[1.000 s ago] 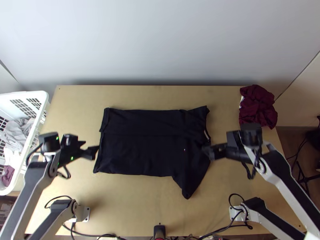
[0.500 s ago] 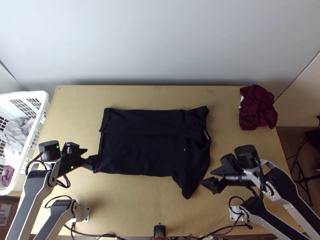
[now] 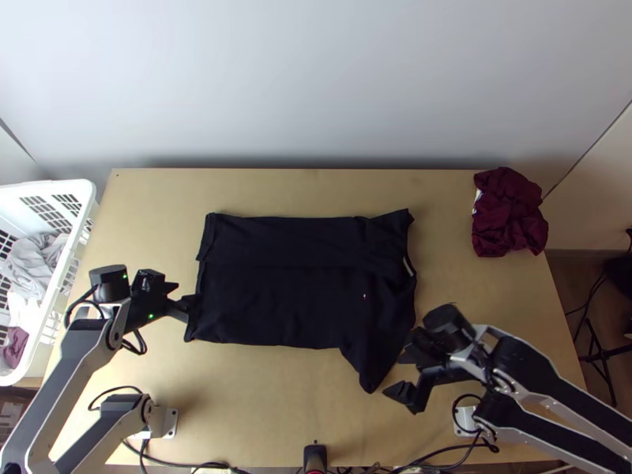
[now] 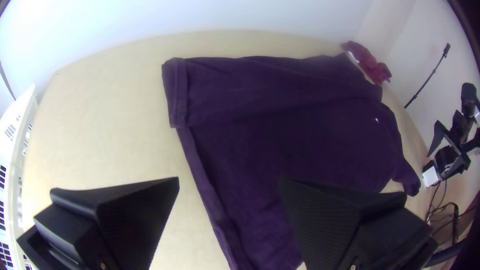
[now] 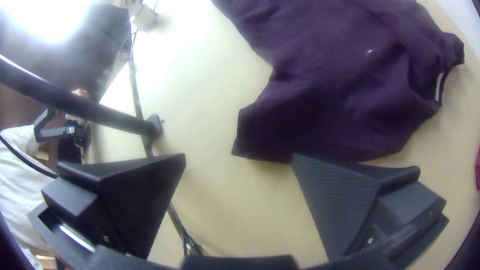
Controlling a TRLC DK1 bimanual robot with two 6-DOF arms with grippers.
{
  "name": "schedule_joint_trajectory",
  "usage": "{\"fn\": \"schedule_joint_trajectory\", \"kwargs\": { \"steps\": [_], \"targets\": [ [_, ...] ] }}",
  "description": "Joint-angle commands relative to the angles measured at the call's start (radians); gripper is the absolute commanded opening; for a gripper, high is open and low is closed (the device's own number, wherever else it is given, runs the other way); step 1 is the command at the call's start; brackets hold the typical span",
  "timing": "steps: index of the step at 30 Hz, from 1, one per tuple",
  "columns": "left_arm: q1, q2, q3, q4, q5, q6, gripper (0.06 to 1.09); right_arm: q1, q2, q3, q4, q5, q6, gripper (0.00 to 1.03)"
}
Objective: Fold the t-shirt
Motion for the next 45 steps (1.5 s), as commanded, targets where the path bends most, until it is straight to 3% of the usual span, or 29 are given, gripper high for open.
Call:
{"fn": "schedule_joint_trajectory", "kwargs": {
  "steps": [1,5,16,19,23,27,29,30,31,40,45],
  "targets": [
    [-0.004,0.063,-0.002,0.084,-0.005,-0.010,1.02,0.111,0.075,-0.060,0.141,0.101,-0.036,0.99],
    [-0.004,0.099,-0.009,0.107,-0.013,-0.007,1.02,0.144,0.113,-0.105,0.222,0.178,-0.072,0.99],
    [0.011,0.088,-0.043,0.110,-0.013,0.033,1.02,0.236,0.204,-0.062,0.210,0.213,-0.059,0.99],
    [0.011,0.086,-0.046,0.113,-0.013,0.038,1.02,0.239,0.231,-0.059,0.261,0.224,-0.053,0.94],
    [0.012,0.094,-0.045,0.132,-0.013,0.038,1.02,0.250,0.254,-0.063,0.294,0.265,-0.067,0.75],
    [0.012,0.096,-0.048,0.142,-0.013,0.038,1.02,0.265,0.260,-0.105,0.294,0.303,-0.092,0.63],
    [0.015,0.096,-0.048,0.142,-0.013,0.039,1.02,0.271,0.260,-0.114,0.299,0.323,-0.109,0.33],
    [0.017,0.096,-0.049,0.142,-0.013,0.039,1.02,0.271,0.259,-0.114,0.299,0.325,-0.129,0.09],
    [0.019,0.094,-0.049,0.142,-0.013,0.038,1.02,0.271,0.259,-0.111,0.299,0.334,-0.138,0.03],
    [0.011,0.068,-0.041,0.109,-0.013,0.049,1.02,0.269,0.257,-0.102,0.300,0.385,-0.153,0.03],
    [0.028,0.053,-0.005,-0.057,-0.013,0.135,1.02,0.266,0.253,-0.103,0.300,0.403,-0.158,0.03]
  ]
}}
